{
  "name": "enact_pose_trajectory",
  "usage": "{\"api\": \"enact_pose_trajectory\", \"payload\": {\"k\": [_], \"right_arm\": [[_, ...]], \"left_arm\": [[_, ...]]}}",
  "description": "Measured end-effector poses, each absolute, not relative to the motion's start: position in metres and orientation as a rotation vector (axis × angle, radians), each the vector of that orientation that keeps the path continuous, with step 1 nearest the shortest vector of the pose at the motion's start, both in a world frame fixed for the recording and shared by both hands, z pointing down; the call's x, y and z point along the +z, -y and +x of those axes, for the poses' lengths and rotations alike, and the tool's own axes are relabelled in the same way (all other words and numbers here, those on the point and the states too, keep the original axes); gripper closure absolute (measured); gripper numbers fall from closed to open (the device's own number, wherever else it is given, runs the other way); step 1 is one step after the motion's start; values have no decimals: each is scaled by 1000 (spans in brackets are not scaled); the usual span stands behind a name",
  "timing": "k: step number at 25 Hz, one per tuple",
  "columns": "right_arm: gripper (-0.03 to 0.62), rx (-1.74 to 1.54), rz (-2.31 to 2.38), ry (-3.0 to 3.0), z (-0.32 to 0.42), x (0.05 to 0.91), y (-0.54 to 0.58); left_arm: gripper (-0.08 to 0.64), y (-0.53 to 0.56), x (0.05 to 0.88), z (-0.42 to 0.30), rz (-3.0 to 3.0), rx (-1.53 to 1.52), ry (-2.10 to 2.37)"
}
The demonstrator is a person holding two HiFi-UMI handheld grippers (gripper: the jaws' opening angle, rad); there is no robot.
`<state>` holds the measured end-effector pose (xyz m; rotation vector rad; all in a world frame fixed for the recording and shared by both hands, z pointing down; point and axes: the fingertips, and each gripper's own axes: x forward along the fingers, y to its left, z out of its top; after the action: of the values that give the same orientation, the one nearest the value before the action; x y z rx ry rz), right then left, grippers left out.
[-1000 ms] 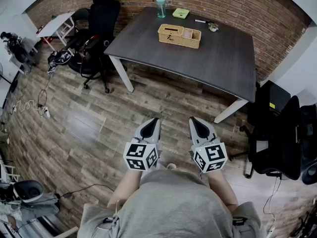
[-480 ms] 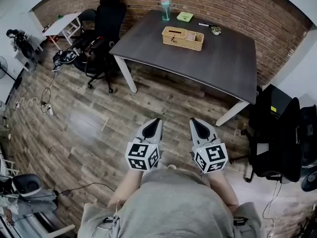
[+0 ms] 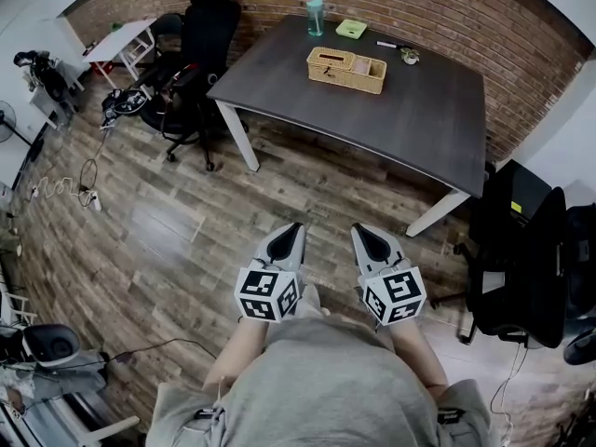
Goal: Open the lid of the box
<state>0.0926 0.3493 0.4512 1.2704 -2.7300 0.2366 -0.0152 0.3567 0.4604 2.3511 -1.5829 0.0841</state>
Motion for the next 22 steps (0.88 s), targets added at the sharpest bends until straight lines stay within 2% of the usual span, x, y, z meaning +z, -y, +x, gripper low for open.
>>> {"api": "enact_pose_trajectory", "payload": {"k": [13, 18, 22], "right_arm": [[583, 276, 1343, 2699, 106, 455, -301], [555, 285, 1355, 2689, 100, 457, -269], [532, 289, 1365, 2682, 92, 459, -237]], "left_arm": [[534, -313, 466, -14, 2352, 84, 1545], [529, -281, 467, -20, 2367, 91, 1532], [499, -249, 468, -26, 2390, 105, 1515]]}}
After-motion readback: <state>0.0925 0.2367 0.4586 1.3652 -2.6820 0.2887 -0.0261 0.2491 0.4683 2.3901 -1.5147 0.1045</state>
